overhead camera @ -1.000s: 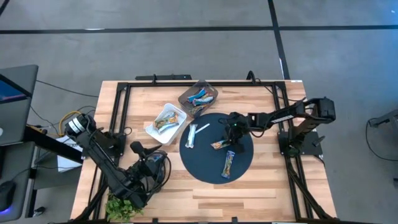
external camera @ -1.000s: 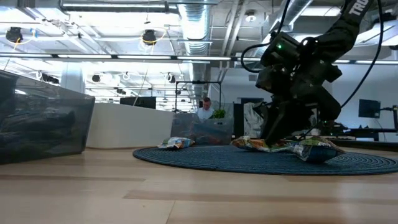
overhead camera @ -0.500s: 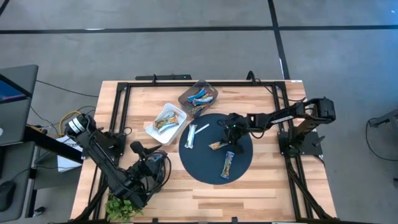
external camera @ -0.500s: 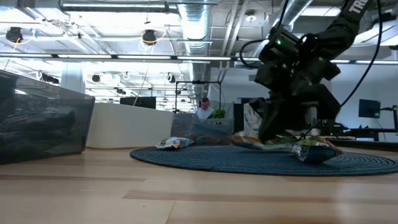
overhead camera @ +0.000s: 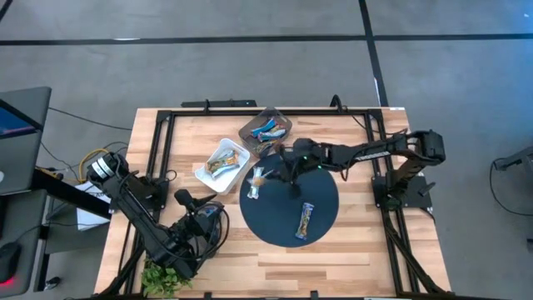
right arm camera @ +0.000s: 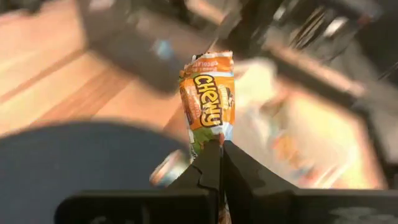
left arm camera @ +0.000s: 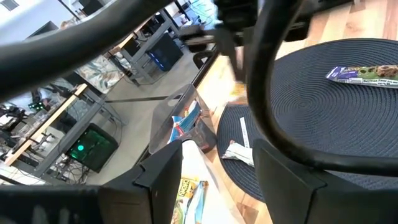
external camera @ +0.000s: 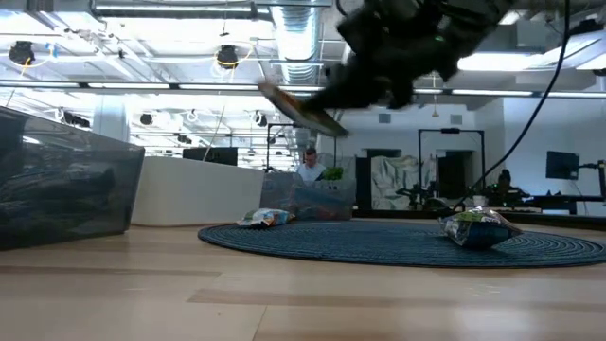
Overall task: Pick and place Granola Bars by type
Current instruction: Put the yellow granola bar into the white bin, then put the blue granola bar into the bottom black bin
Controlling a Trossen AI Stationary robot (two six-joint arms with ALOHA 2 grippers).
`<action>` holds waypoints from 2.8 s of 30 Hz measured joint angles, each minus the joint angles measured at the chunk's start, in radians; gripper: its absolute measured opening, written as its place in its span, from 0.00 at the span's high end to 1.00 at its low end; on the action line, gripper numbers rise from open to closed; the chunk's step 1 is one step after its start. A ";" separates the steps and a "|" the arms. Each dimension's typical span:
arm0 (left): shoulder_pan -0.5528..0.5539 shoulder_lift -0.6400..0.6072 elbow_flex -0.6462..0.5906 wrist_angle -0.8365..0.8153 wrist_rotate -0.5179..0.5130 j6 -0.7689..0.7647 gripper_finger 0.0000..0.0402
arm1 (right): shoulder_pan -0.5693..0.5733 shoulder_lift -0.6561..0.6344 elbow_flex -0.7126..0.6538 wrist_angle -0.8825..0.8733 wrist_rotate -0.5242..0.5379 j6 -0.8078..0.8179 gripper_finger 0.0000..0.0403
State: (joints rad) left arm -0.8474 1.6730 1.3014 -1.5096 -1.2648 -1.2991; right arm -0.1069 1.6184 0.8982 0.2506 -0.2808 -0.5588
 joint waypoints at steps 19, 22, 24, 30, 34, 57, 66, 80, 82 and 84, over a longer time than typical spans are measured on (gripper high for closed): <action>-0.070 0.000 0.000 0.001 -0.004 -0.009 0.52 | -0.104 0.529 0.591 0.046 -0.005 0.144 1.00; -0.078 0.000 0.000 0.001 -0.004 -0.009 0.52 | -0.112 0.550 0.616 0.040 -0.007 0.163 1.00; -0.080 0.000 0.000 0.001 -0.005 -0.014 0.52 | -0.114 0.551 0.618 0.035 -0.009 0.166 1.00; -0.080 0.000 0.000 0.001 -0.014 -0.029 0.52 | -0.123 0.550 0.619 -0.005 -0.009 0.183 0.89; -0.079 0.000 0.000 0.001 -0.028 -0.029 0.52 | -0.125 0.550 0.619 -0.029 -0.009 0.185 0.74; -0.079 0.000 0.000 0.053 0.053 0.018 0.52 | -0.065 0.310 0.599 -0.919 -0.170 0.007 0.53; -0.078 0.000 0.000 0.053 0.019 0.057 0.52 | 0.049 0.303 0.433 -1.025 -0.165 0.135 0.61; -0.078 0.000 0.000 0.053 -0.025 0.077 0.52 | 0.232 0.224 0.369 -1.037 -0.048 0.376 0.74; -0.079 0.000 -0.006 0.055 -0.024 0.077 0.52 | 0.266 0.186 0.369 -1.043 0.005 0.408 0.74; -0.078 0.000 -0.021 0.058 -0.016 0.077 0.52 | 0.297 0.143 0.355 -1.045 0.076 0.450 0.75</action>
State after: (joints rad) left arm -0.9257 1.6733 1.2803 -1.4516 -1.2807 -1.2220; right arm 0.1903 1.7618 1.2533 -0.7942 -0.2045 -0.1091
